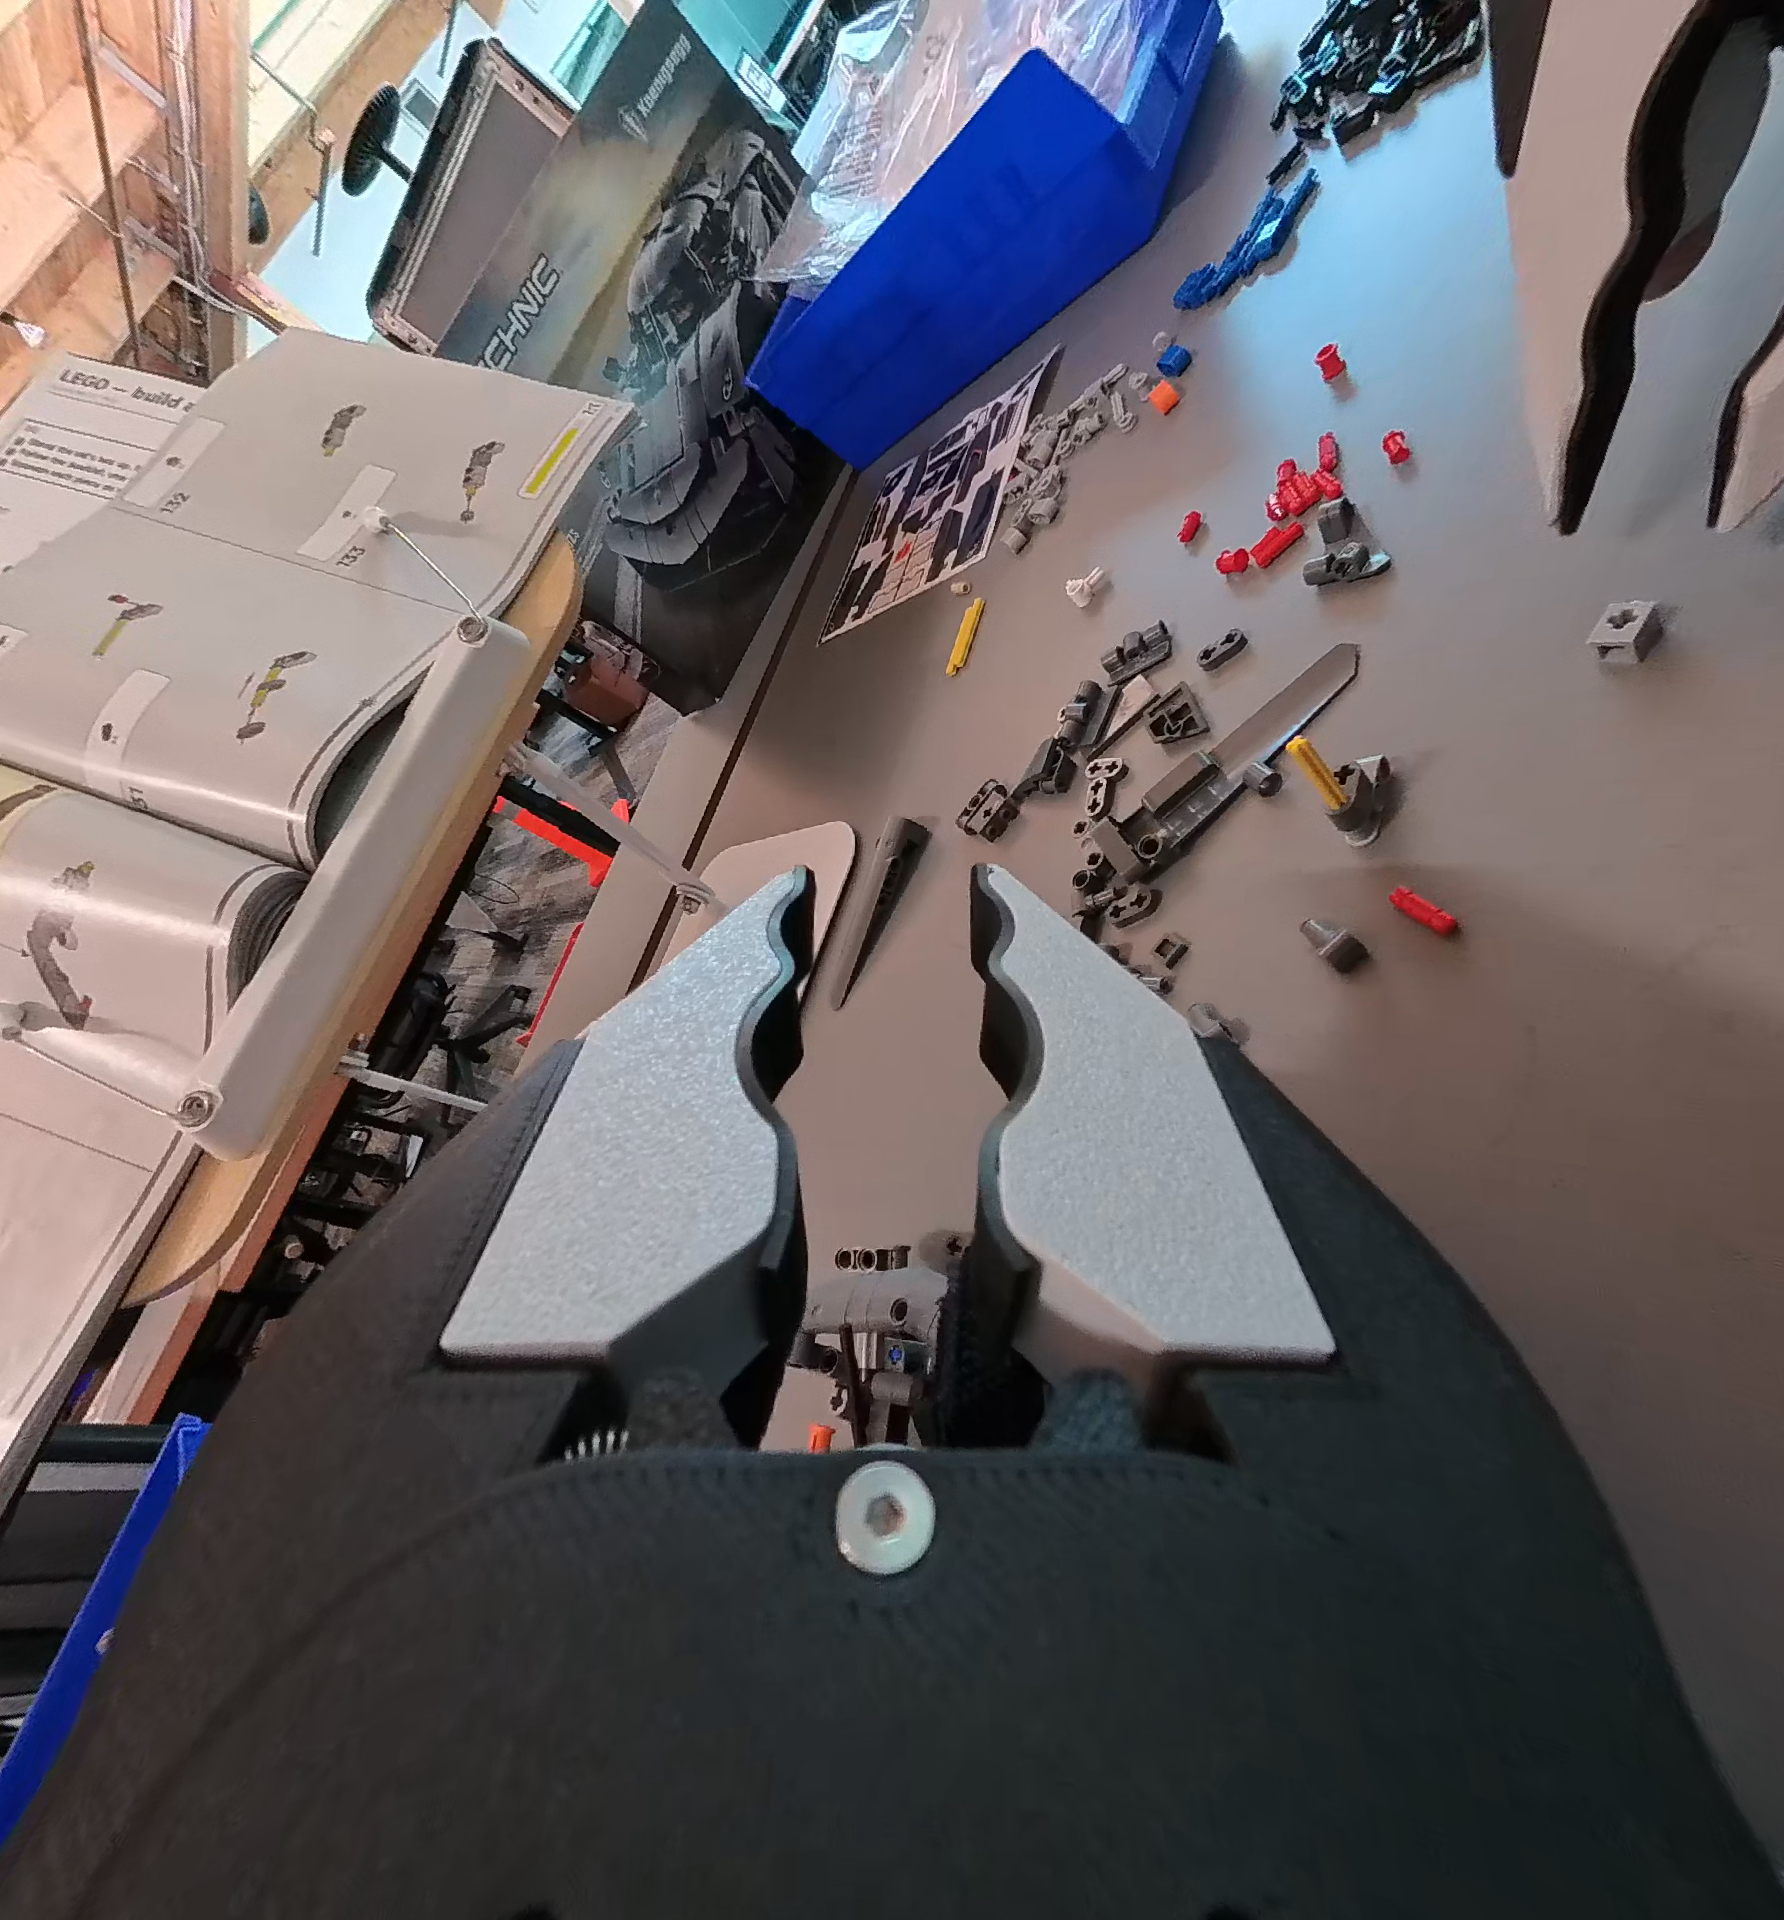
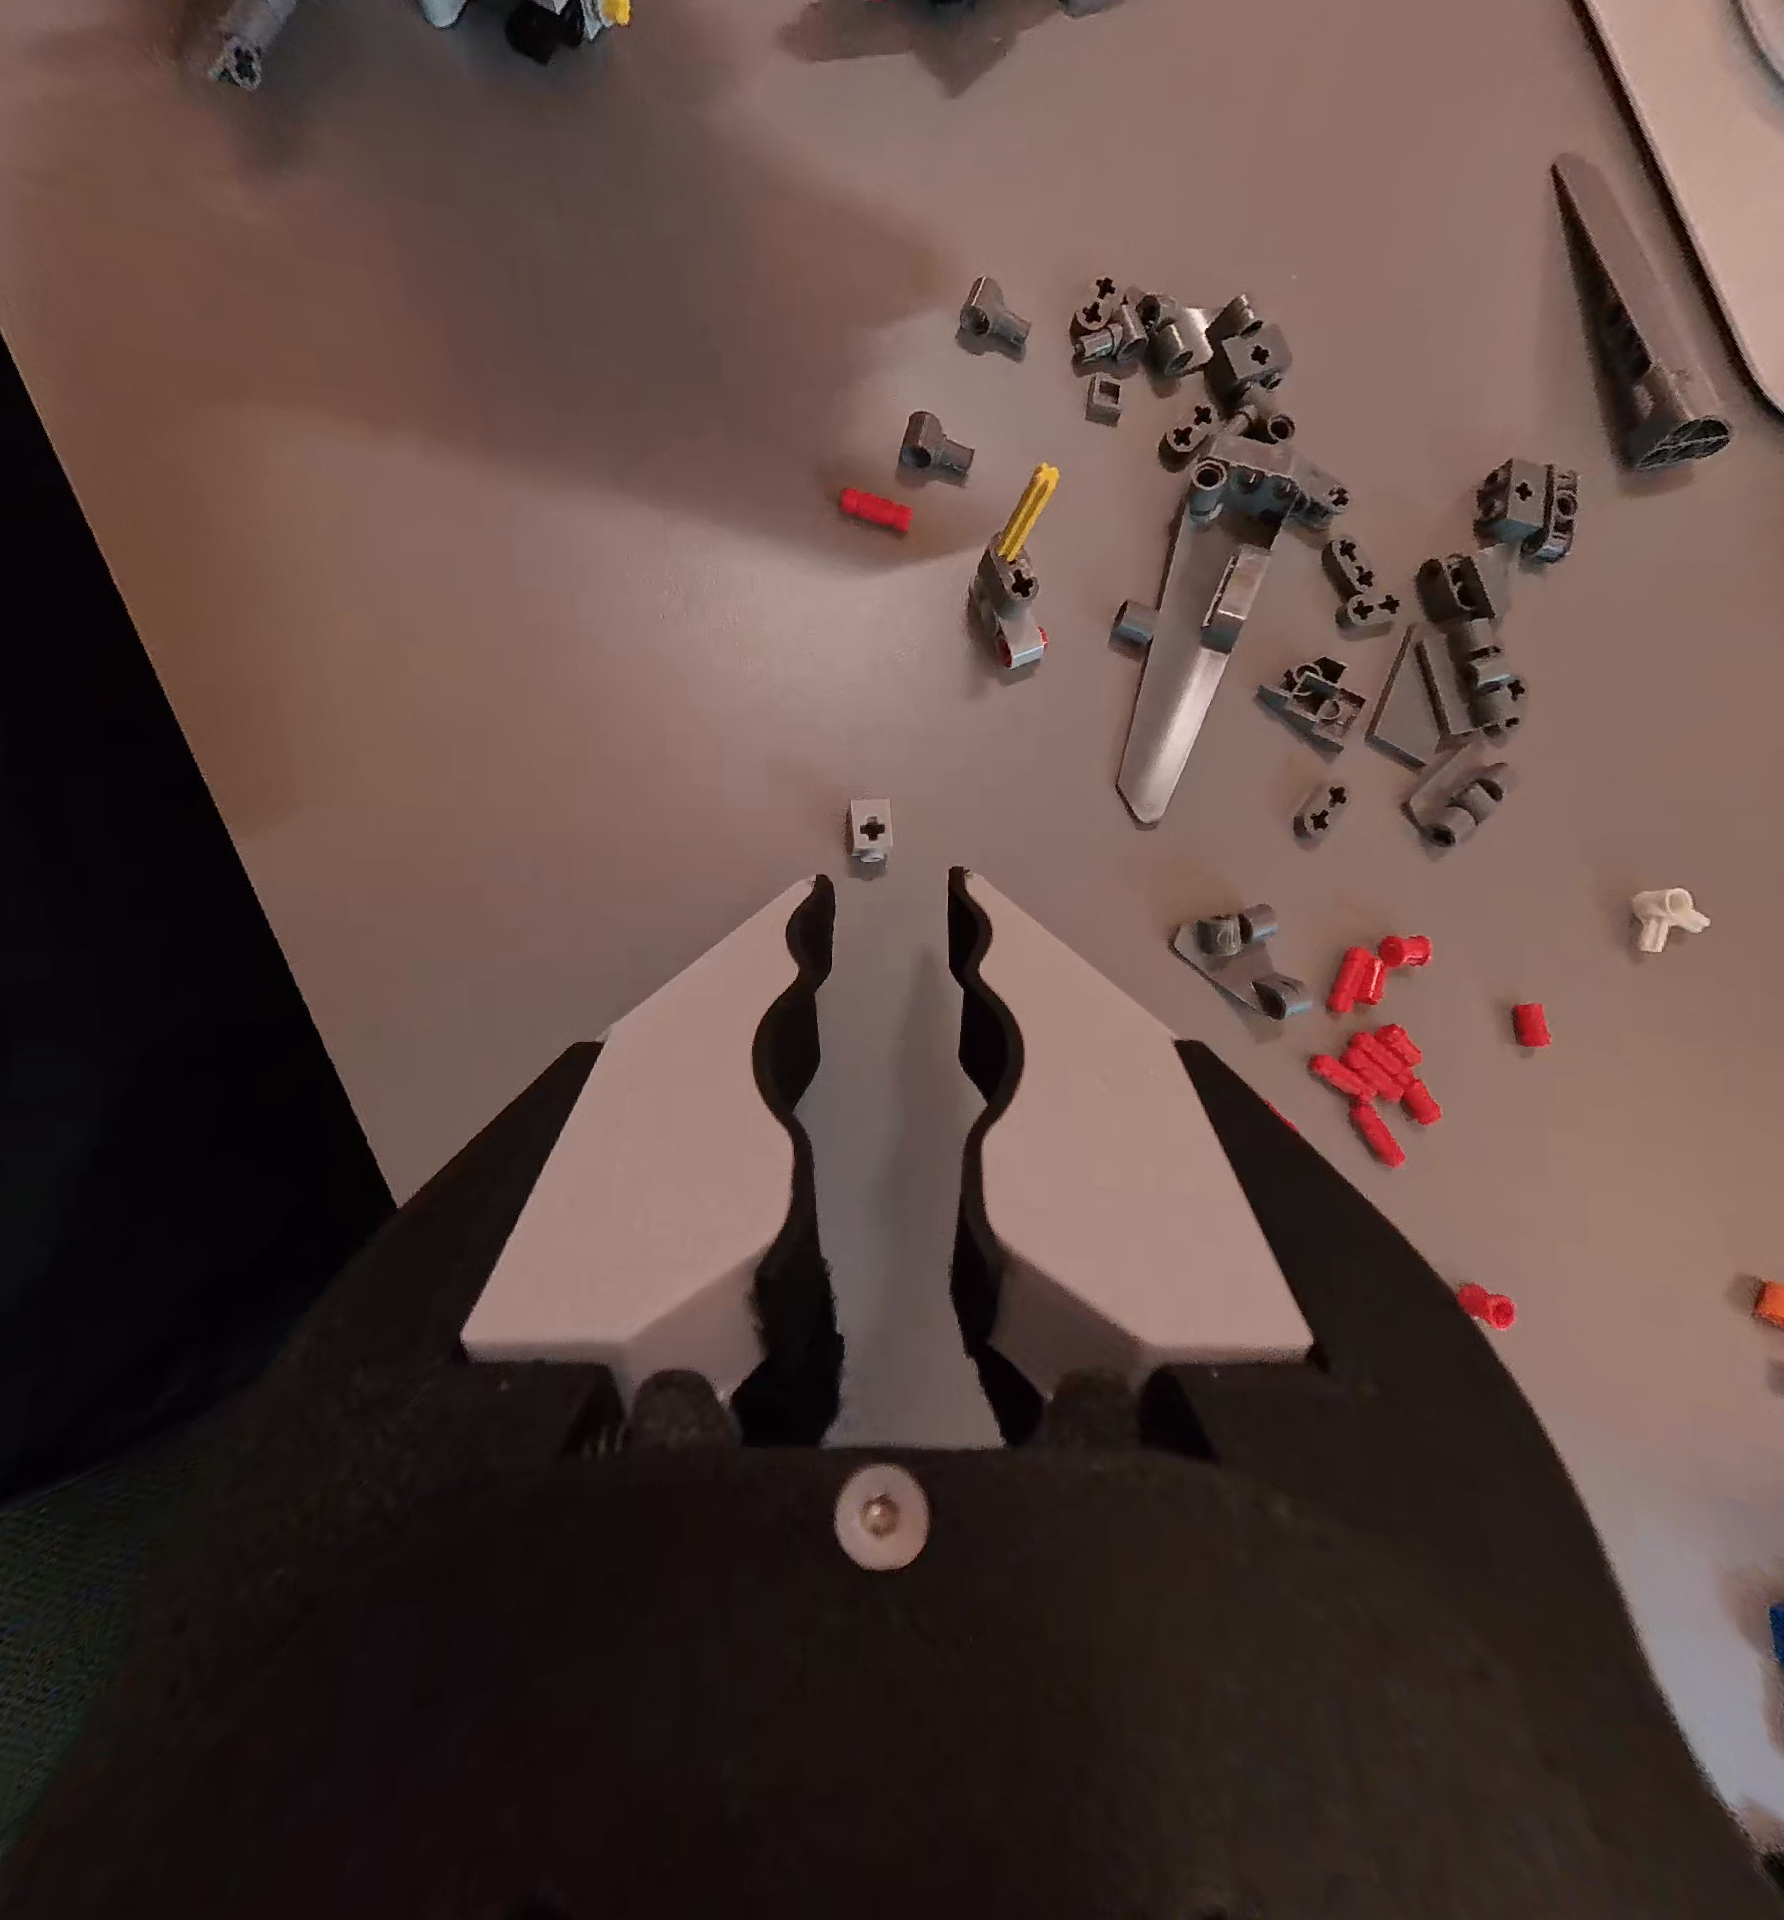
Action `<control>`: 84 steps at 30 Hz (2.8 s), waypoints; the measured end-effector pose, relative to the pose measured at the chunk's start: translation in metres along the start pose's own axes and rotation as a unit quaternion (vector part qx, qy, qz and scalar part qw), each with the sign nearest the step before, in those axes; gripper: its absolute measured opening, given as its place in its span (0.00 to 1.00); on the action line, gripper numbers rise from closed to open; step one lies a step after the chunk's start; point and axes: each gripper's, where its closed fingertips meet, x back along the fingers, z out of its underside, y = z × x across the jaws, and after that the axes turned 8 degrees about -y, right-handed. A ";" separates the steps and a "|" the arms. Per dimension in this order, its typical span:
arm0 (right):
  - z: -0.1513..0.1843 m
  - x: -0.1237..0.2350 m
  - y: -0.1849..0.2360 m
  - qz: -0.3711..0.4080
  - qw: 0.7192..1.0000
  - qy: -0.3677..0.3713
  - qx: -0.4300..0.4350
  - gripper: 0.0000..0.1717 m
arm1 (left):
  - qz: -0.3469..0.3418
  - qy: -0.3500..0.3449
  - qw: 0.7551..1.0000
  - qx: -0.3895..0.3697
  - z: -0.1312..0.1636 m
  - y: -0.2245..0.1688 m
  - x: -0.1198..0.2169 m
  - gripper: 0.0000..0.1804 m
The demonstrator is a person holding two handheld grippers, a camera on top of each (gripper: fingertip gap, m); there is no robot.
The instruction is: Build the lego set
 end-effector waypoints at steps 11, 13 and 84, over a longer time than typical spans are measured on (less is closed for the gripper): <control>-0.002 -0.016 0.002 -0.015 1.000 0.011 0.017 0.08 | 0.000 -0.001 1.000 0.000 -0.001 0.001 0.001 0.15; -0.005 -0.014 0.002 -0.012 1.000 0.011 0.018 0.10 | 0.002 -0.001 1.000 -0.001 -0.001 -0.001 0.001 0.15; -0.025 -0.051 -0.023 -0.111 0.979 0.004 0.174 0.04 | 0.022 0.012 1.000 -0.005 0.006 -0.012 -0.004 0.15</control>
